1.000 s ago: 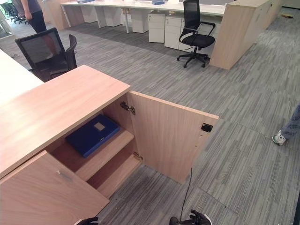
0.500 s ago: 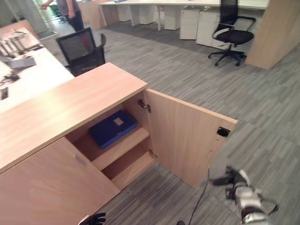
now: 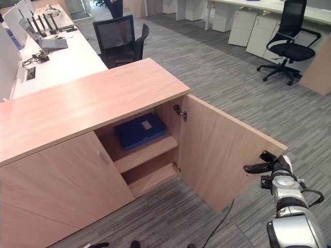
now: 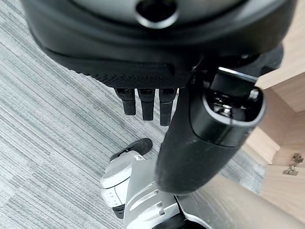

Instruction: Put the empty folder in the office cabinet

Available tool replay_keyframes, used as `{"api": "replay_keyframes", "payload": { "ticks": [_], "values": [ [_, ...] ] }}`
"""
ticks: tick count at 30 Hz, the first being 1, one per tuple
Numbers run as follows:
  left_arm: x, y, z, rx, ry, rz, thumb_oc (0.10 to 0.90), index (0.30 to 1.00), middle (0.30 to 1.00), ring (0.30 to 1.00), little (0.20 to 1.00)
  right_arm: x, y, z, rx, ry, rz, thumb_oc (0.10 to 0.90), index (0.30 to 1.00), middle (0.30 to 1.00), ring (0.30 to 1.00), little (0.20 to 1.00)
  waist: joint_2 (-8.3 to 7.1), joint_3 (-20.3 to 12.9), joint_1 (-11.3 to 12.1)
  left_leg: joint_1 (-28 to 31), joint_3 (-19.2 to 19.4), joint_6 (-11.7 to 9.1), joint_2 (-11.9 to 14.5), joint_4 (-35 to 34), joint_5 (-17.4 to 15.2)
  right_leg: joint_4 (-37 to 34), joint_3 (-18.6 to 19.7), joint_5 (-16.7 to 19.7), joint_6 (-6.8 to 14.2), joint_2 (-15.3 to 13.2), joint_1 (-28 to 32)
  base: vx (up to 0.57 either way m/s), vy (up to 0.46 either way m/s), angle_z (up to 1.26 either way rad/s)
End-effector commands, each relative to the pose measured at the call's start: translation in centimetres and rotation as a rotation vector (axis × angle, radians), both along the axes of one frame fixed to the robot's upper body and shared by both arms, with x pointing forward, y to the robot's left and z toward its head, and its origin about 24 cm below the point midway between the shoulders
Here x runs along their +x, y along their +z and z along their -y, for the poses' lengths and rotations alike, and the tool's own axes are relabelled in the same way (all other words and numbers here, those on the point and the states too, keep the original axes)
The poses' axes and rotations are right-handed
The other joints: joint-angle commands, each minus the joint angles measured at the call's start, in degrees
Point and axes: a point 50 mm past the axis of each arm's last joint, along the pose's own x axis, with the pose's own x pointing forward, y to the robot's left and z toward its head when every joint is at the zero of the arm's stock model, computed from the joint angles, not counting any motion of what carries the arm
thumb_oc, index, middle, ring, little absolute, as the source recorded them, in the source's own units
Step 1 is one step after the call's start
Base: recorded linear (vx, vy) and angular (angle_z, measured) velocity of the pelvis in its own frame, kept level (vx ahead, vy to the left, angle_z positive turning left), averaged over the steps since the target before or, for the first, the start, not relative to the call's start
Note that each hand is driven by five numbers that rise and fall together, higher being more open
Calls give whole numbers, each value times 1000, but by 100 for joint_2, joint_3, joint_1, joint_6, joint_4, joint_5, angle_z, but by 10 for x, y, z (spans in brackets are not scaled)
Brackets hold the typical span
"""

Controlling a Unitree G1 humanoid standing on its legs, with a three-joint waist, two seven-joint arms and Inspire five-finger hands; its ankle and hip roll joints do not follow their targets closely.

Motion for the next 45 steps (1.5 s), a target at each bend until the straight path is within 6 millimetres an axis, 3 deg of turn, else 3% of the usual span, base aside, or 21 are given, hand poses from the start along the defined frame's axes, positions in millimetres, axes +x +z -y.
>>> {"api": "replay_keyframes", "payload": {
  "ticks": [1,8,10,14,17,18,19,20,22,23,24,29,31,32,33,34,36,37,39,41,45],
  "values": [
    [26,5,4,-6,-82,71,800,900,900,900,900,63,66,-45,-40,223,311,800,900,900,900,900,-259,-195,221,1,-351,-366,245,97,-60,266,-142,-1092,539,-109,481,0,0,0],
    [29,4,7,1,-43,87,800,900,900,900,900,69,33,-123,86,462,341,800,900,900,900,900,-286,-182,232,-5,-433,-324,194,83,-114,345,-125,-1103,540,-138,438,-13,19,-8],
    [31,4,8,6,-17,98,800,900,900,900,900,52,17,-156,128,606,345,800,900,900,900,900,-293,-158,186,-28,-481,-316,181,72,-130,387,-157,-1120,533,-157,417,-12,13,-3],
    [32,3,12,7,9,110,800,900,900,900,900,18,-16,-197,322,711,333,800,900,900,900,900,-299,-124,251,-96,-603,-329,138,63,-120,371,-267,-1108,543,-176,418,-15,14,11],
    [40,6,12,18,5,139,800,900,900,900,900,2,-23,-218,380,786,332,800,900,900,900,900,-329,18,347,-483,-696,-442,124,109,66,333,-547,-1083,576,-275,333,-125,25,31],
    [42,7,12,22,2,149,800,900,900,900,900,-3,-28,-224,409,793,322,800,900,900,900,900,-353,73,386,-666,-611,-440,128,211,109,322,-651,-1059,591,-334,317,-220,106,70],
    [46,7,16,21,-15,161,800,900,900,900,900,-6,-31,-238,441,830,313,800,900,900,900,900,-426,134,317,-901,22,-394,251,562,72,320,-972,-1001,634,-506,261,-151,109,74],
    [46,7,16,21,-15,162,800,900,900,900,900,-6,-30,-238,441,831,314,800,900,900,900,900,-428,123,313,-933,20,-381,243,569,86,320,-975,-978,639,-514,234,-134,146,99],
    [48,7,20,20,-57,161,800,900,900,900,900,-6,-27,-254,434,913,306,800,900,900,900,900,-449,97,185,-729,1094,-386,597,561,97,358,-1272,-909,694,-666,216,-69,181,119],
    [47,7,21,18,-83,156,800,900,900,900,900,-6,-26,-261,433,947,301,800,900,900,900,900,-424,54,143,-598,1464,-396,696,516,98,374,-1372,-887,714,-706,219,49,208,117],
    [43,6,21,22,-100,144,800,900,900,900,900,-7,-25,-266,436,975,299,800,900,900,900,900,-402,-5,128,-469,1518,-467,699,417,28,359,-1311,-976,763,-699,294,125,199,78],
    [31,5,12,63,-161,111,800,900,900,900,900,-4,-8,-311,436,1178,311,800,900,900,900,900,-376,-129,504,-337,1199,-243,259,124,-148,649,-1495,-972,872,-971,497,112,224,74],
    [46,12,9,73,-212,164,800,900,900,900,900,3,13,-337,434,1265,376,800,900,900,900,900,-447,-144,794,-428,945,-42,-52,38,-265,959,-1739,-946,991,-1203,562,72,230,63],
    [47,13,8,75,-212,165,800,900,900,900,900,4,13,-338,435,1265,380,800,900,900,900,900,-474,-135,769,-442,919,-24,-82,41,-271,990,-1765,-956,1013,-1238,559,94,265,69],
    [63,21,6,80,-239,228,800,900,900,900,900,7,25,-353,431,1315,411,800,900,900,900,900,-496,-129,997,-503,751,104,-286,27,-355,1403,-1896,-827,1094,-1435,523,57,150,63],
    [63,22,5,82,-238,229,800,900,900,900,900,8,26,-353,432,1315,415,800,900,900,900,900,-521,-121,982,-513,737,123,-318,29,-362,1447,-1905,-836,1120,-1478,509,86,201,77],
    [81,34,0,91,-236,303,800,900,900,900,900,13,48,-379,434,1385,476,800,900,900,900,900,-485,-62,1229,-607,576,361,-619,19,-355,2359,-2067,-149,1261,-1920,238,88,279,78],
    [88,37,-3,101,-233,325,800,900,900,900,900,14,55,-386,438,1406,498,800,900,900,900,900,-452,-39,1271,-622,465,403,-682,22,-350,2691,-1870,-27,1314,-1959,65,120,319,97],
    [98,44,-13,128,-216,344,800,900,900,900,900,13,58,-380,471,1386,524,800,900,900,900,900,-340,-5,1241,-626,-172,441,-795,-15,-316,2638,-576,-733,1177,-1138,-291,178,132,127],
    [108,43,-22,163,-154,328,800,900,900,900,900,10,40,-375,494,1357,457,800,900,900,900,900,-313,1,1015,-563,-514,389,-828,-21,-349,2071,-86,-1151,987,-744,-332,194,-27,174],
    [89,32,-30,192,-84,243,800,900,900,900,900,7,3,-351,461,1281,312,800,900,900,900,900,-371,7,640,-388,-839,367,-946,-62,-463,1281,762,-1029,900,-363,-632,166,-29,36]
  ]
}}
